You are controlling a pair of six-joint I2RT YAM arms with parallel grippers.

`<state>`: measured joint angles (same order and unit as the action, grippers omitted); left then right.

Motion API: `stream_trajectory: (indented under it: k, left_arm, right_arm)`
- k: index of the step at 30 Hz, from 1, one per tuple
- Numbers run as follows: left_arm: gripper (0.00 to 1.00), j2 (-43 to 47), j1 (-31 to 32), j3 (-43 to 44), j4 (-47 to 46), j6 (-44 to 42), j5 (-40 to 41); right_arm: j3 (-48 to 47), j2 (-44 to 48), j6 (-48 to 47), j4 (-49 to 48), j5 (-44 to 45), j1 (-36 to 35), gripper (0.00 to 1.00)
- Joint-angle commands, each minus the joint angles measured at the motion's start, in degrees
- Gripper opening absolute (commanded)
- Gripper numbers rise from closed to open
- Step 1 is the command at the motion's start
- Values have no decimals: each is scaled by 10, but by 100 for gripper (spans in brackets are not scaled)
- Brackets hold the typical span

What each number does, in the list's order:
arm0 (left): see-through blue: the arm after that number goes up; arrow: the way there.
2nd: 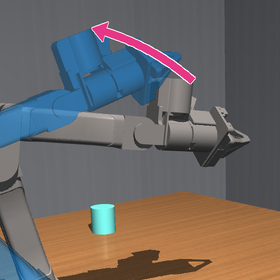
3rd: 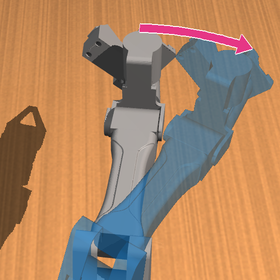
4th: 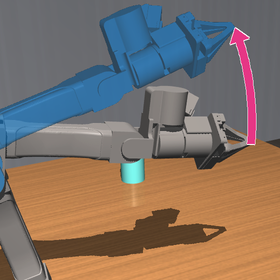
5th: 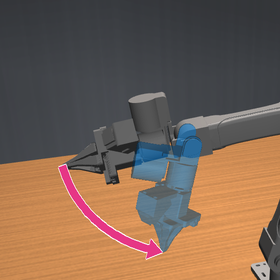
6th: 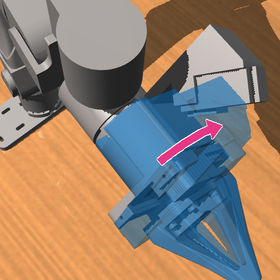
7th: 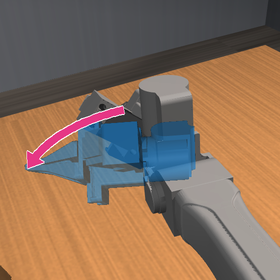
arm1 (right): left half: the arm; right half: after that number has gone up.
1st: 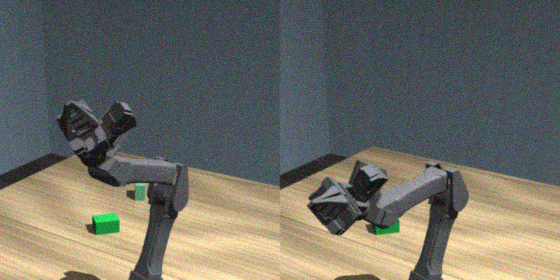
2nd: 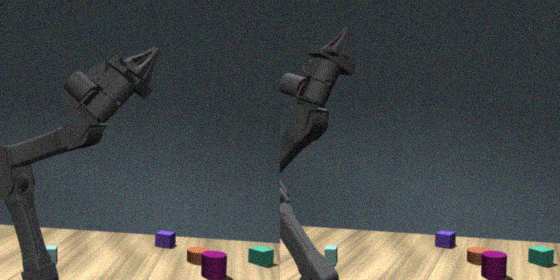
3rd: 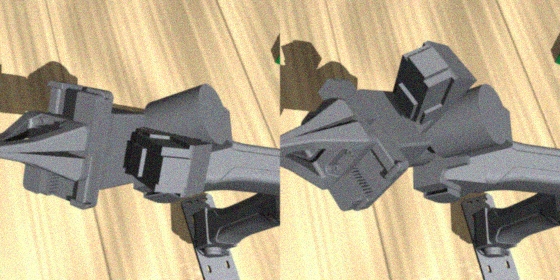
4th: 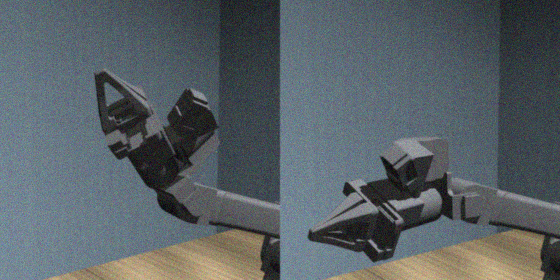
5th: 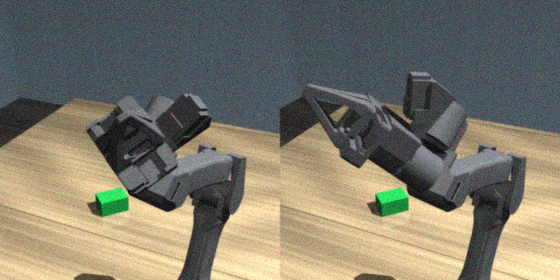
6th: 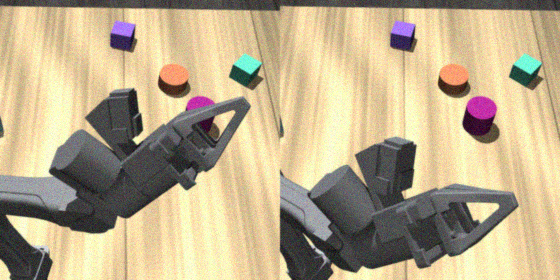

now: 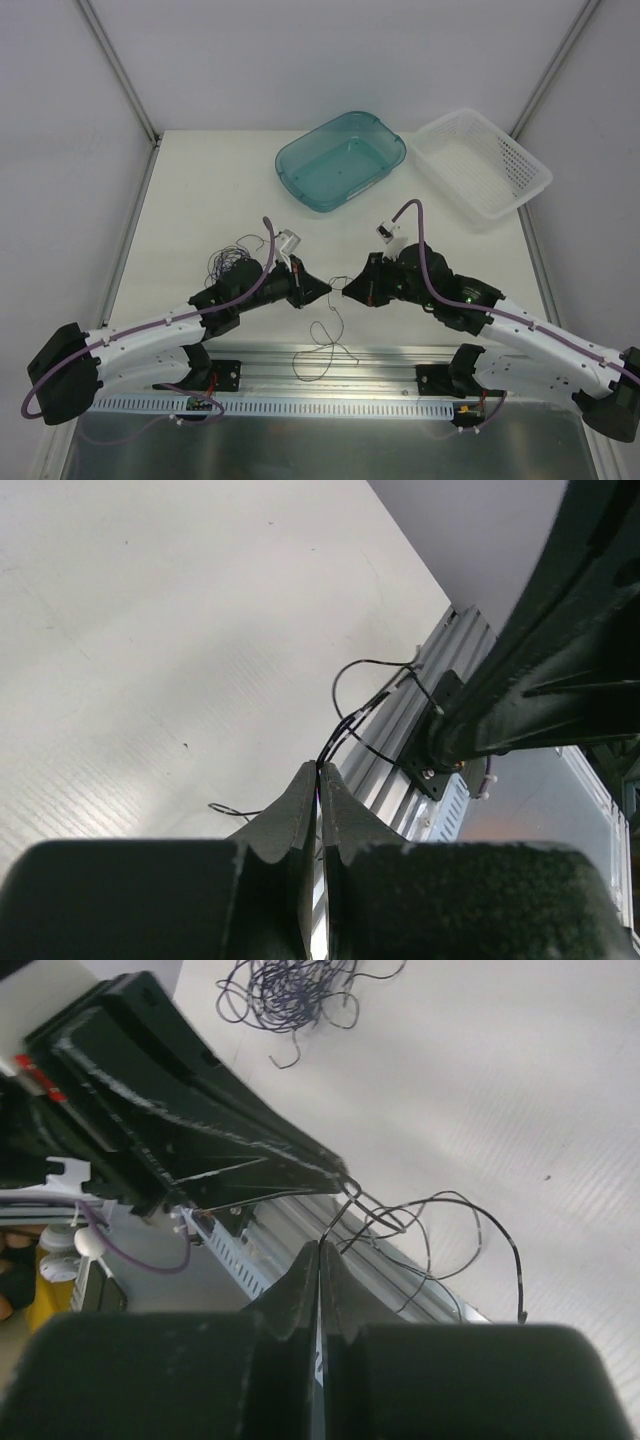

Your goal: Untangle the cables

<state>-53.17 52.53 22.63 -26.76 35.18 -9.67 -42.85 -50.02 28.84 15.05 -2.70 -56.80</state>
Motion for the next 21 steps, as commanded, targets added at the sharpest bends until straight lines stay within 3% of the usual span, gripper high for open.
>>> stream_trajectory:
  k: [1,7,14,19,21]
  left_arm:
    - [0,-24,0,7,-9,-13,11]
    - [0,-62,3,13,1,-17,34]
    - [0,-34,5,8,51,-25,128]
    - [0,17,15,0,54,-41,176]
    - [0,31,20,0,43,-51,165]
  right_arm:
    - [-31,12,-9,-52,-61,3,1]
    - [-63,12,11,-96,-127,14,1]
    - [-107,9,47,-34,-186,31,1]
    - [-46,31,120,-136,-181,41,1]
    - [-7,22,147,-230,-180,41,1]
